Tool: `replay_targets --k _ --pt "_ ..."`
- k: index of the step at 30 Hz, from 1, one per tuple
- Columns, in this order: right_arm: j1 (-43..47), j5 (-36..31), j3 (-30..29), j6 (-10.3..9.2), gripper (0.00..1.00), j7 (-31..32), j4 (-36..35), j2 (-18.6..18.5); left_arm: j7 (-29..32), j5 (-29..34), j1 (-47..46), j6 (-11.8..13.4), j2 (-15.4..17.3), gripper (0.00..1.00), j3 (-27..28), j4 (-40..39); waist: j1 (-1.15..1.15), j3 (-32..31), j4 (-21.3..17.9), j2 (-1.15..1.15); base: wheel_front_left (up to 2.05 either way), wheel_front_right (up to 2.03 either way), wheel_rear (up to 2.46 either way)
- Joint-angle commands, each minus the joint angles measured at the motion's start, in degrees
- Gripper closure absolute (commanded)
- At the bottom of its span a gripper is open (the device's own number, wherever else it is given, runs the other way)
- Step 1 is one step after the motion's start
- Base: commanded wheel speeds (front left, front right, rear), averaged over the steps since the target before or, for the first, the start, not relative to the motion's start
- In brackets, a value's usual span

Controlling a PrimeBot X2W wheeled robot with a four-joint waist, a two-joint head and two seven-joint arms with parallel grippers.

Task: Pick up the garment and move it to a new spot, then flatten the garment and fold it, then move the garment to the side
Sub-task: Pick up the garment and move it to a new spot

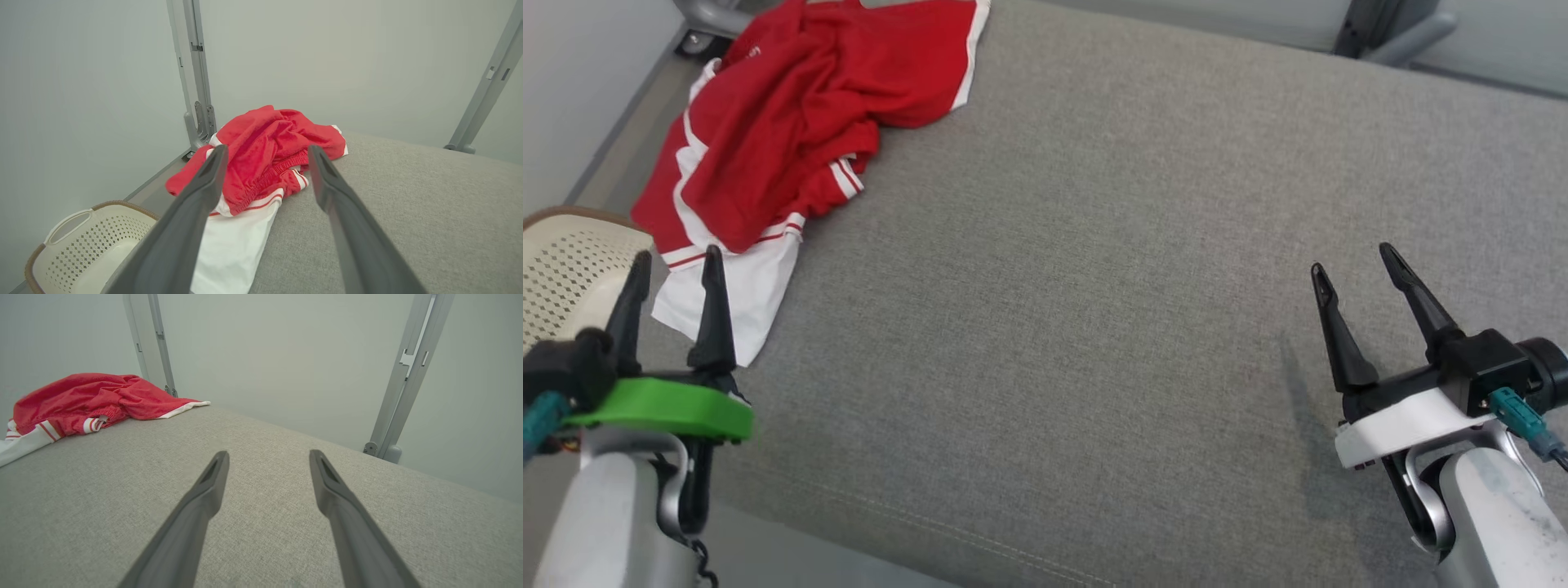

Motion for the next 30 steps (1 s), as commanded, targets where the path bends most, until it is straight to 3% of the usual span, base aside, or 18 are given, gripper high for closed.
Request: replay_targets --k 1,4,5,10,18,24,26,27,30 --pt "-1.43 -0.34 0.04 -0.02 0.0 -0.2 -0.84 -0.71 -0.02 -1.13 -3.4 -0.16 2.16 0.0 -0.86 1.68 0.0 13.46 -7.26 0.21 0.0 0.0 0.0" --pt "-2.19 -0.2 0.51 -0.02 0.0 -0.19 -2.37 -1.49 -0.02 -5.28 -9.0 -0.15 6.45 0.0 -3.53 6.64 0.0 16.05 -8.87 0.21 0.0 0.0 0.0" --pt "-2.19 -0.2 0.51 -0.02 0.0 -0.19 -2.37 -1.49 -0.02 -5.28 -9.0 -0.15 6.45 0.0 -3.53 6.64 0.0 16.05 -8.87 0.21 0.0 0.0 0.0" --pt "-2.86 -0.03 0.95 -0.02 0.0 -0.19 -5.35 -2.58 0.0 -14.86 -17.2 -0.15 12.8 0.0 -7.85 16.51 0.0 19.54 -11.48 0.21 0.0 0.0 0.0" --pt "-1.33 -0.35 1.53 -0.02 0.0 -0.19 -8.66 -4.18 0.0 -24.62 -24.14 -0.15 15.62 0.0 -12.87 26.97 0.0 22.45 -12.24 0.21 0.0 0.0 0.0" --pt "0.0 -0.17 1.59 -0.03 0.0 -0.04 -9.23 -5.23 0.0 -26.74 -27.17 -0.15 15.81 0.0 -15.11 31.7 0.0 22.73 -11.9 0.21 0.0 0.0 0.0" --pt "0.46 -0.18 1.54 -0.05 0.0 -0.04 -9.13 -5.31 0.0 -26.87 -27.53 -0.15 15.88 0.71 -15.54 32.43 0.0 22.38 -11.65 0.21 0.0 0.0 0.0" --pt "0.68 -0.17 1.51 -0.05 0.0 -0.04 -9.0 -5.27 0.0 -26.65 -27.76 -0.15 15.89 1.0 -15.35 32.52 0.0 22.06 -11.45 0.21 0.0 0.0 0.0" --pt "1.11 -0.1 1.71 -0.04 0.0 -0.04 -8.55 -4.72 -0.01 -26.22 -27.9 -0.15 15.68 1.0 -15.35 31.52 0.0 20.84 -10.81 0.21 0.0 0.0 0.0"
